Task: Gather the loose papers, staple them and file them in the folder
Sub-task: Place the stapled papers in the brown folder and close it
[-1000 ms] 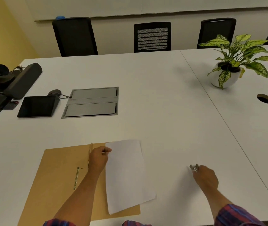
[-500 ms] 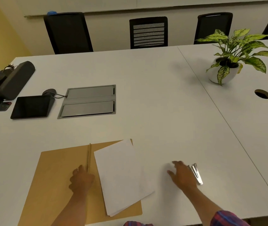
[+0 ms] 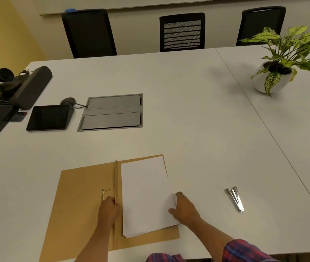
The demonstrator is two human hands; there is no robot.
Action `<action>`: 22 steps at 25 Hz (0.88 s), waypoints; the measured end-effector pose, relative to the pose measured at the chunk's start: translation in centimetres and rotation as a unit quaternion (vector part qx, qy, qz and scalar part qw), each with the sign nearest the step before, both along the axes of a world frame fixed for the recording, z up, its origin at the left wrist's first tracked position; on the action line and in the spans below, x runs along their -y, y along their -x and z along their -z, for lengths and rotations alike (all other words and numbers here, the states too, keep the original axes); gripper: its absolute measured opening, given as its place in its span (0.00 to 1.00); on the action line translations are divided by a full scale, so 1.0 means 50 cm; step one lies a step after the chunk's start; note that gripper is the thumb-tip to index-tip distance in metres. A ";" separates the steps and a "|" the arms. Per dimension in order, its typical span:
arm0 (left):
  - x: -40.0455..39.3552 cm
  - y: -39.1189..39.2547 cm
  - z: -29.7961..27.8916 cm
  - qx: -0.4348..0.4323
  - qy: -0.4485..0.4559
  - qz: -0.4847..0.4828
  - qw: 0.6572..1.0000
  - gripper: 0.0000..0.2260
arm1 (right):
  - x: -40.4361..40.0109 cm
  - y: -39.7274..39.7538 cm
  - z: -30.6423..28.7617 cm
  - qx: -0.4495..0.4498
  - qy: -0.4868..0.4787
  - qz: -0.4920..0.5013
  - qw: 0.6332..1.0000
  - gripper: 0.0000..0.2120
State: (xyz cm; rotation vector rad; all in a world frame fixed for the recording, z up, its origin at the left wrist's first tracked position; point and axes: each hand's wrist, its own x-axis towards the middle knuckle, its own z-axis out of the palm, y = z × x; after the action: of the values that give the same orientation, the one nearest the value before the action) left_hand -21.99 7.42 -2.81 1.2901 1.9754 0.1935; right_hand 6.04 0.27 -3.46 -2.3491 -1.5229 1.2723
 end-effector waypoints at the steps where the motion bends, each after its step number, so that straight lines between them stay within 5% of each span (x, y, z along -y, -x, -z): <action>1: 0.004 -0.012 -0.001 0.015 -0.007 0.011 1.000 0.04 | 0.004 -0.003 0.002 -0.010 -0.001 0.013 1.000 0.30; 10: 0.043 -0.124 0.020 0.035 -0.007 0.162 0.986 0.13 | 0.045 -0.098 0.006 0.040 -0.050 0.072 0.995 0.27; 17: 0.027 -0.147 0.033 -0.010 0.014 0.263 0.965 0.22 | 0.070 -0.128 0.014 0.159 -0.094 -0.133 0.974 0.32; 22: 0.030 -0.012 -0.019 -0.180 -0.013 0.108 0.978 0.25 | 0.050 -0.155 0.004 0.130 -0.040 -0.177 0.975 0.35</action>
State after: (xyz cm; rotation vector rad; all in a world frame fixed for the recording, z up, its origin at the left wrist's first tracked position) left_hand -21.39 5.92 -1.85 1.6362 2.1111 -0.1320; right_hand 13.80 -2.25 -3.67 -2.3394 -2.1072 0.9573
